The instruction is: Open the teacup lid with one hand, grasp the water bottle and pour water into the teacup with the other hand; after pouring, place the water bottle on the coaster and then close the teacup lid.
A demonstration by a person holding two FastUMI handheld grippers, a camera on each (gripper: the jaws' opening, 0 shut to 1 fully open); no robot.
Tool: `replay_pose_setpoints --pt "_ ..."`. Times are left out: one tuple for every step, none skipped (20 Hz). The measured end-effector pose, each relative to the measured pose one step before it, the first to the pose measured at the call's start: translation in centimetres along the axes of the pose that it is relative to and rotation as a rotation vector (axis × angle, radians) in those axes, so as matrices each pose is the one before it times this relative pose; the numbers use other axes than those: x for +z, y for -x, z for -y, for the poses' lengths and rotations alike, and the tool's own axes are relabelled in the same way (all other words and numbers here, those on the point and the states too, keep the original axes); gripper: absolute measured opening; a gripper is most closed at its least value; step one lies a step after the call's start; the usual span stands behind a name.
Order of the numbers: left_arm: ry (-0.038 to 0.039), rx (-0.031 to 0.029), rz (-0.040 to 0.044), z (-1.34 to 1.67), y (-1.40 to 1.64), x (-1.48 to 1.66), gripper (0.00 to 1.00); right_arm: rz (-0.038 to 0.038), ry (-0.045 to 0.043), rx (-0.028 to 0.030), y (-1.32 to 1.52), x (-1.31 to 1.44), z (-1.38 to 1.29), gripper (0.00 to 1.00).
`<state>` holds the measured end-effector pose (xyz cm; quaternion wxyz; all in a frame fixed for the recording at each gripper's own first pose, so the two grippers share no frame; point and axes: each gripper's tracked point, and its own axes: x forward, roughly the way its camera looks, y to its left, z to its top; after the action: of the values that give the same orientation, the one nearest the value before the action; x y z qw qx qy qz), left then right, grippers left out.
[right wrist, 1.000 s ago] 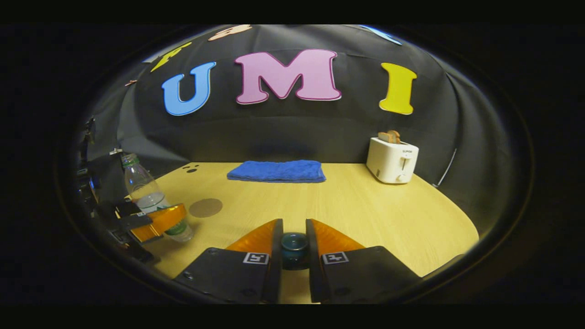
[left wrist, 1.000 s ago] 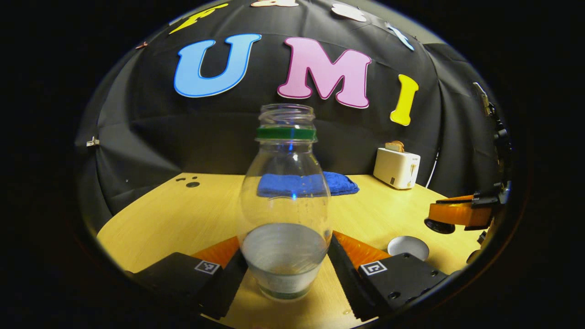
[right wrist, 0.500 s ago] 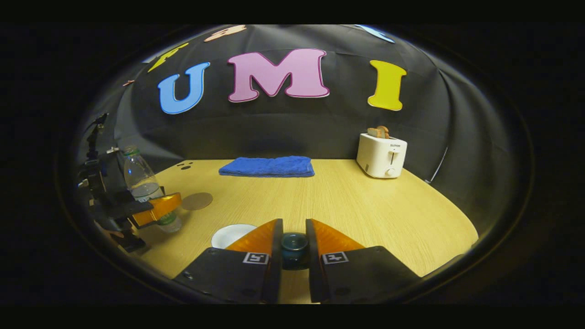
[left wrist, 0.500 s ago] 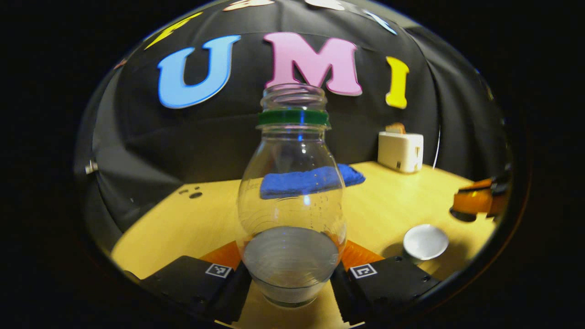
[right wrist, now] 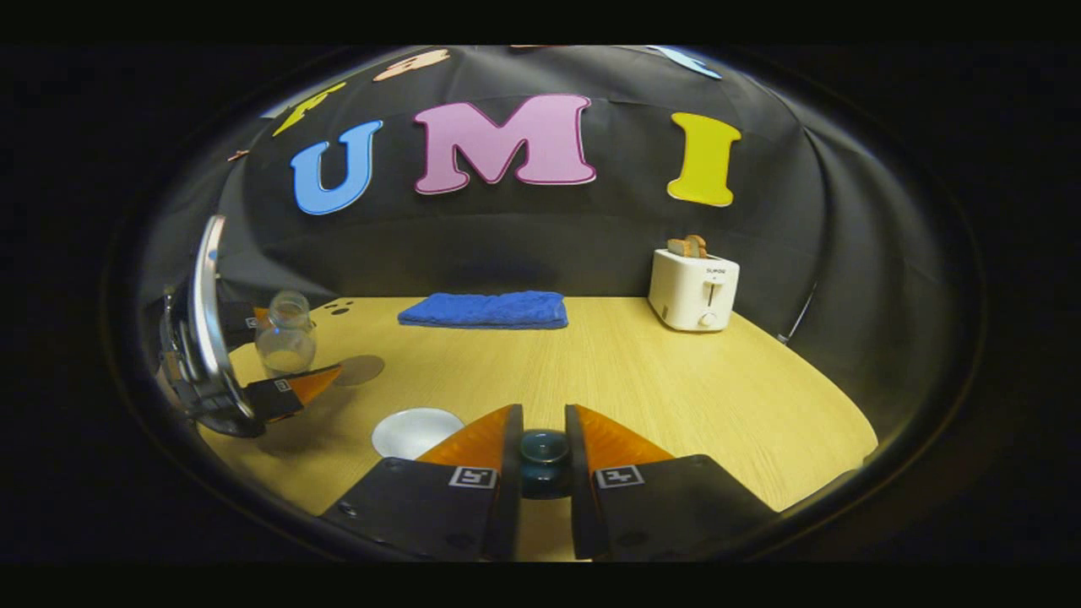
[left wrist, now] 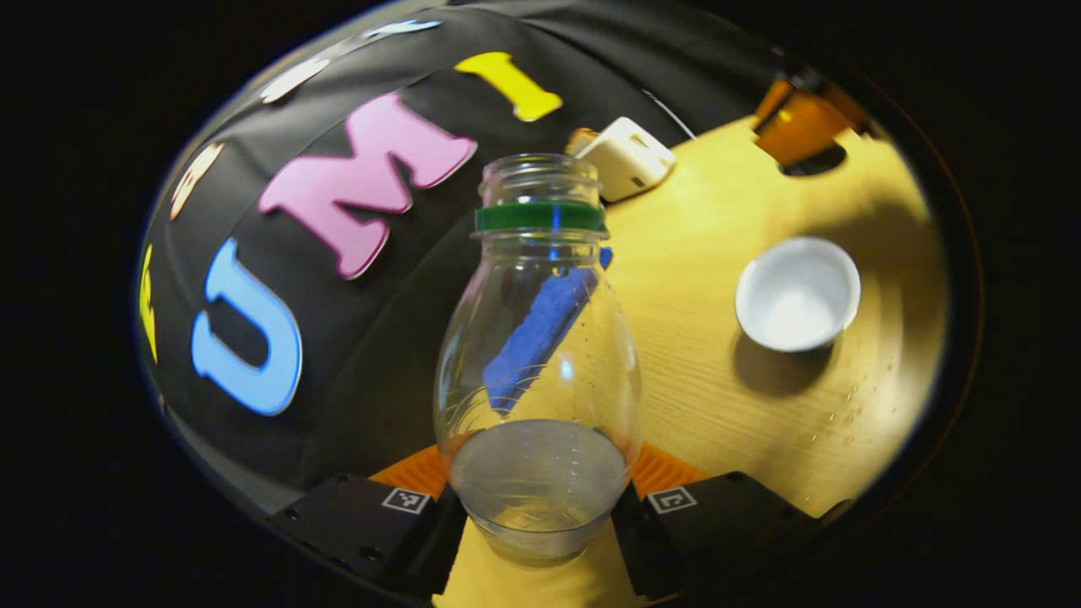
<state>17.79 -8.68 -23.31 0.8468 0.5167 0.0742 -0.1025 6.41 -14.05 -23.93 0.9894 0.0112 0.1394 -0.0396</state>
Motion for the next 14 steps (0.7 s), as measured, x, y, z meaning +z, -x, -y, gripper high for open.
replay_pose_setpoints --pt "-0.06608 -0.01037 0.00413 0.433 -0.195 0.118 0.78 -0.00047 0.00077 -0.00311 0.042 -0.085 0.404 0.23" --pt "-0.05759 -0.01659 0.00141 0.16 -0.231 0.215 0.78 -0.00247 -0.00017 -0.00372 -0.02 -0.191 0.441 0.32" --pt "-0.0444 -0.0121 0.00215 0.275 -0.427 0.244 0.78 -0.00303 -0.00197 -0.00417 0.05 -0.165 0.392 0.32" --pt "-0.03579 -0.01344 0.00149 0.206 -0.482 -0.073 0.78 -0.00187 -0.00411 -0.00699 0.062 -0.109 0.478 0.32" --pt "-0.03411 -0.00937 -0.00141 0.373 -0.054 -0.169 0.78 -0.00224 -0.00413 -0.00501 -0.046 -0.151 0.353 0.32" --pt "-0.03213 -0.00789 -0.00483 0.326 -0.054 -0.022 0.78 -0.0031 -0.00255 -0.0044 -0.02 -0.121 0.282 0.22" --pt "-0.0318 -0.00602 0.00019 0.149 -0.117 0.0 0.78 -0.00265 -0.00172 -0.00432 0.055 -0.084 0.265 0.27" --pt "-0.03549 -0.00535 -0.00351 0.138 0.061 -0.061 0.78 -0.00096 -0.0019 -0.00212 0.003 -0.016 0.226 0.28" --pt "-0.03906 -0.00303 0.00256 0.241 -0.229 0.091 0.78 0.00145 -0.0005 -0.00017 0.07 0.037 0.119 0.23" --pt "-0.04403 -0.00109 0.00262 -0.179 -0.398 0.243 0.78 0.00234 0.00192 -0.00042 0.037 0.005 0.084 0.28" --pt "-0.03955 -0.00265 0.00627 0.009 -0.238 0.237 0.78 0.00107 0.00334 -0.00013 -0.068 -0.005 0.085 0.28" --pt "-0.03047 -0.00195 0.00314 0.036 -0.157 0.198 0.78 -0.00083 0.00262 0.00118 0.036 -0.028 0.047 0.28" --pt "-0.02555 -0.0017 0.00086 -0.015 -0.224 0.133 0.78 -0.00146 -0.00079 0.003 0.038 -0.077 -0.006 0.28" --pt "-0.02649 0.00821 -0.00107 -0.254 0.059 -0.112 0.78 -0.00003 -0.00376 0.00416 0.126 -0.063 -0.085 0.28"
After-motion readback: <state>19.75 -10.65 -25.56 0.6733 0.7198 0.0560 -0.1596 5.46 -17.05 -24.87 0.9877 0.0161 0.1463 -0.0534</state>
